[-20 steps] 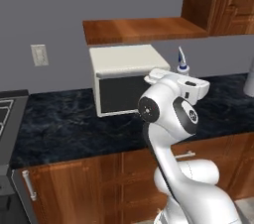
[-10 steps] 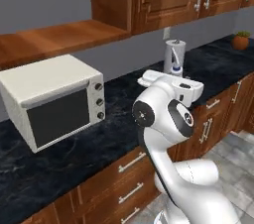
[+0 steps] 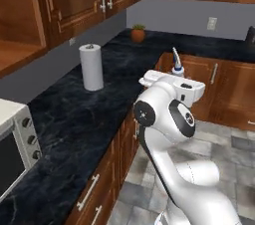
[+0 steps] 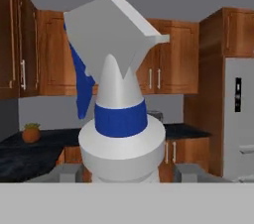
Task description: Open the cabinet. Pick the spray and place it next to the sink. Then close the cabinet.
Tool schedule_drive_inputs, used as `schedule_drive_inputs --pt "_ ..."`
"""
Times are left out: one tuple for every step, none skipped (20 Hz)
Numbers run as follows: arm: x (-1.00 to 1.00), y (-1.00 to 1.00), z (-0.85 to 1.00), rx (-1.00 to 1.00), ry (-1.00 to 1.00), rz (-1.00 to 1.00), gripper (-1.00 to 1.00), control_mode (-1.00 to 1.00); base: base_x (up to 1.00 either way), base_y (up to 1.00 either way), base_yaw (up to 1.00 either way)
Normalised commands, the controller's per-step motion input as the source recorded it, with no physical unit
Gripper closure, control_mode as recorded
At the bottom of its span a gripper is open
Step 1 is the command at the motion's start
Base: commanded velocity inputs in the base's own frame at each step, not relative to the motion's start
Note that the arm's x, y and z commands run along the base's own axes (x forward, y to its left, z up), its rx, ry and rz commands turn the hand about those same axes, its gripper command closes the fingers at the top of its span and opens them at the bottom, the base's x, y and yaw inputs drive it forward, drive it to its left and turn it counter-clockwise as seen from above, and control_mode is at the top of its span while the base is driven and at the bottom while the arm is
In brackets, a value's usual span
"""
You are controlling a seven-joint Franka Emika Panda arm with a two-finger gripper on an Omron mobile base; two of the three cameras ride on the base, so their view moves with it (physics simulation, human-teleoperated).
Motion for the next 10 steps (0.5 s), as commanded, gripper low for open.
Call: schedule_drive_inputs --pt "0.00 0.00 0.00 0.00 0.00 0.00 1.00 1.00 0.06 0.12 -0.77" --pt "0.00 0.00 0.00 0.00 0.00 0.00 1.00 1.00 0.06 0.11 -0.78" --pt "0.00 0.00 0.00 0.00 0.00 0.00 1.00 1.00 0.09 0.12 -0.80" --pt "0.00 0.00 0.00 0.00 0.00 0.00 1.00 1.00 0.08 0.12 -0.82" --pt "0.00 0.00 0.00 0.00 0.00 0.00 1.00 1.00 0.09 0.12 -0.83" --pt "0.00 0.00 0.00 0.00 0.00 0.00 1.00 1.00 0.09 0.13 -0.83" --pt "0.00 0.00 0.00 0.00 0.00 0.00 1.00 1.00 0.09 0.13 -0.83" --pt "0.00 0.00 0.00 0.00 0.00 0.00 1.00 1.00 0.09 0.13 -0.83" --pt "0.00 0.00 0.00 0.00 0.00 0.00 1.00 1.00 0.10 0.13 -0.83" --pt "0.00 0.00 0.00 0.00 0.00 0.00 1.00 1.00 0.11 0.13 -0.83"
